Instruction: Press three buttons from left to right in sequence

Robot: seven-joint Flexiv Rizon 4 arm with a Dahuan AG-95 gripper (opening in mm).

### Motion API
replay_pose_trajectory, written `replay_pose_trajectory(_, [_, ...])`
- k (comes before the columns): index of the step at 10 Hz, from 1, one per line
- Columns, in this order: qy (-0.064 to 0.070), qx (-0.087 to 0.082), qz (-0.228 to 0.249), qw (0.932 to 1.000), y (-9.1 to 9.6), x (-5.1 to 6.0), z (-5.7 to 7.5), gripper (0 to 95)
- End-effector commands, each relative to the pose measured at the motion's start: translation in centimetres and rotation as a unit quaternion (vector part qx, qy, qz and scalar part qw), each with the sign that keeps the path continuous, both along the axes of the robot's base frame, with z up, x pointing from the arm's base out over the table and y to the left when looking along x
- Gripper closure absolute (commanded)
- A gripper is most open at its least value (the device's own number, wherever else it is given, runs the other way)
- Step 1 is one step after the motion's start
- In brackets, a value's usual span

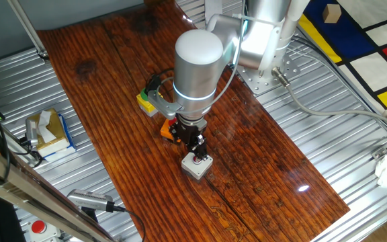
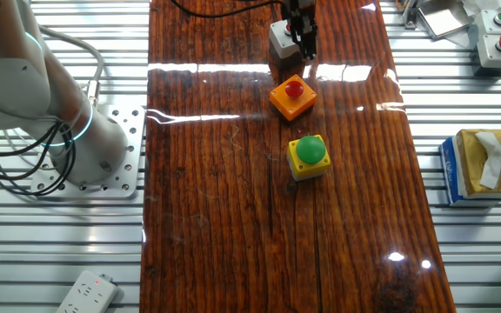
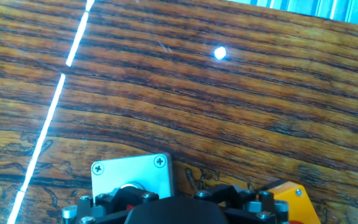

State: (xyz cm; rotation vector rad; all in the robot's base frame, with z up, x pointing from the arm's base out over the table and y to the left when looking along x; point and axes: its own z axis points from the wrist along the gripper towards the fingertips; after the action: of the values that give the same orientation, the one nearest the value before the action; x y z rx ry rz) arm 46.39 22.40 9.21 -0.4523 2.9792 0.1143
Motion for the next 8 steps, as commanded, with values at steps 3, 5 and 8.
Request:
replay_pose_trajectory(3, [-0.002, -0.001, -0.002, 1.0000, -0.04, -0.02, -0.03, 19.0])
replay_pose_trajectory(5, [-0.003, -0.001, -0.001, 1.0000, -0.08, -0.12, -0.10, 19.0])
replay_pose_trajectory(8, [-0.004, 0.000, -0.001, 1.0000, -0.17, -0.34, -0.24, 19.0])
